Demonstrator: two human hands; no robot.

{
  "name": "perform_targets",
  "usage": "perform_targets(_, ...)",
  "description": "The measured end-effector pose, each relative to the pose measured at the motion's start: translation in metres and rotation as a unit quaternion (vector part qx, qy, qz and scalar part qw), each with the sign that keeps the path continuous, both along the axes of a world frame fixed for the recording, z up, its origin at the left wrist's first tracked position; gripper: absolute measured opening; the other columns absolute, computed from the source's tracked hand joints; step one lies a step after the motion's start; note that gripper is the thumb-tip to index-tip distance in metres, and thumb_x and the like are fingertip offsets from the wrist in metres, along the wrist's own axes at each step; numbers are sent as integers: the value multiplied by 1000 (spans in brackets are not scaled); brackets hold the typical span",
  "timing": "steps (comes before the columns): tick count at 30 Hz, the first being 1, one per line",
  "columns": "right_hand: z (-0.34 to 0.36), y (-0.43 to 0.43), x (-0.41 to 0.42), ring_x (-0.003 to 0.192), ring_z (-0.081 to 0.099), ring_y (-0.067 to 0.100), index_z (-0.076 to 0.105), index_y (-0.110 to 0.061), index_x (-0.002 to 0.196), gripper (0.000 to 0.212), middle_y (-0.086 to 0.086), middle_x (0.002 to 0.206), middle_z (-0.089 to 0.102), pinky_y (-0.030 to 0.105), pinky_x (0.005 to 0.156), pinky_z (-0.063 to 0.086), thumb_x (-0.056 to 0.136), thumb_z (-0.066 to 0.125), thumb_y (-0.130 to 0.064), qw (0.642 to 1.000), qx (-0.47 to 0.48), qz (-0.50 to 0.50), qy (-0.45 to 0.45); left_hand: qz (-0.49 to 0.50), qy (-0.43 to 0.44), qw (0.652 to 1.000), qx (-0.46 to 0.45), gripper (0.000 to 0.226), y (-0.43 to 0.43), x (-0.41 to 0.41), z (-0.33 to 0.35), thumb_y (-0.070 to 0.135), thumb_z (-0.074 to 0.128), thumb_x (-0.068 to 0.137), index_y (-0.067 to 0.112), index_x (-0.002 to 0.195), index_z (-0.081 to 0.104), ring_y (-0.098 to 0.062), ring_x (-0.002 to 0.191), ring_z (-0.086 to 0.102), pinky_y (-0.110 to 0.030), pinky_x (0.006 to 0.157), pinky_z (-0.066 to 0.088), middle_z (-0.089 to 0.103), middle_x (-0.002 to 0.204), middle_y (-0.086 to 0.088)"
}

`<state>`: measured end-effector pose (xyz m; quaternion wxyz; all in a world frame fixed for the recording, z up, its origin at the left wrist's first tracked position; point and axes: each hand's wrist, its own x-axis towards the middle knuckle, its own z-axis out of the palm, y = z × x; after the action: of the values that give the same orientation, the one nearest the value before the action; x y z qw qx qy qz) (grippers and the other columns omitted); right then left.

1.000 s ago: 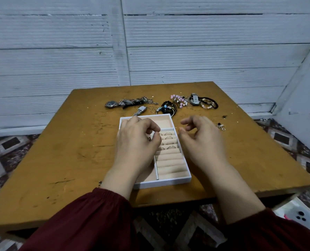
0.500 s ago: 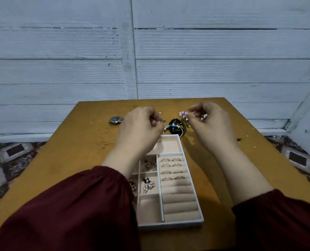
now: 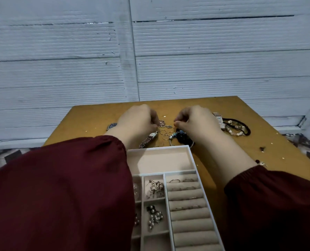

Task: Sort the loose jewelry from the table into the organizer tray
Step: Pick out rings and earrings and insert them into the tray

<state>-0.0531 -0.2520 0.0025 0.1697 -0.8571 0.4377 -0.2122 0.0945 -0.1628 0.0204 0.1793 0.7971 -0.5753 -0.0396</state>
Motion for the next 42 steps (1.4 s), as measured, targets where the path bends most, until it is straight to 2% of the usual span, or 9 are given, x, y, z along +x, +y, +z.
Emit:
perform_targets(4,-5,-5,13,93,63,21,66,-33,78,5,-5,93,71,26,70,44,83,67,-33,999,-5,9,41,-33,-14,999,35,7,-11,2,-5,23,70,80,27,85,73,-17,86,58,-25,71,43,61,77,8)
perform_targets(8,-10,-6,17,97,63,23,67,-33,84,3,-2,97,70,29,72,45,84,64,-32,998,-17,11,51,-73,-46,995,47,13,-18,-3,-13,29,71,80,29,92,74,-21,97,59,-34,83,49,66,91,3)
perform_targets(12,-13,-7,15,98,61,26,61,-34,81,7,0,99,69,31,75,45,86,59,-29,999,-10,9,33,-96,-73,991,49,20,-21,-6,-17,36,73,79,29,98,75,-24,102,53,-35,87,45,48,92,0)
perform_targets(18,-13,-10,15,97,61,25,61,-32,82,6,-1,97,69,29,71,43,85,58,-29,999,-5,-2,33,-101,-68,991,52,17,-19,-6,-17,32,74,79,26,94,75,-23,102,54,-37,88,46,50,94,2)
perform_targets(23,-11,-11,15,98,61,27,64,-31,86,9,1,98,69,27,68,37,86,56,-31,998,-35,3,55,-115,-122,984,58,19,-19,-10,-15,34,67,83,31,101,71,-23,109,47,-33,87,37,52,109,-2)
perform_targets(26,-11,-9,15,98,61,28,67,-30,90,11,2,99,69,28,67,36,87,56,-31,996,-56,4,67,-127,-148,978,67,22,-19,-12,-15,35,63,84,36,105,68,-22,110,45,-31,86,34,51,113,0)
perform_targets(30,-13,-8,16,99,61,30,69,-29,92,14,5,99,70,29,68,38,87,55,-30,994,-68,10,85,-136,-187,971,66,22,-20,-14,-15,33,61,85,34,106,67,-23,111,45,-32,86,33,52,115,-1)
perform_targets(37,-16,-6,17,99,62,30,70,-29,94,16,5,98,70,29,67,38,86,56,-30,992,-75,11,98,-122,-138,982,51,9,-22,-10,-19,33,66,83,32,89,59,-22,104,46,-32,81,33,43,94,5)
perform_targets(42,-15,-4,18,103,59,30,71,-29,95,16,5,103,69,30,72,41,85,59,-30,990,-98,13,99,-121,-110,986,38,12,-18,-9,-20,30,68,82,29,85,55,-21,99,47,-33,80,38,63,94,5)
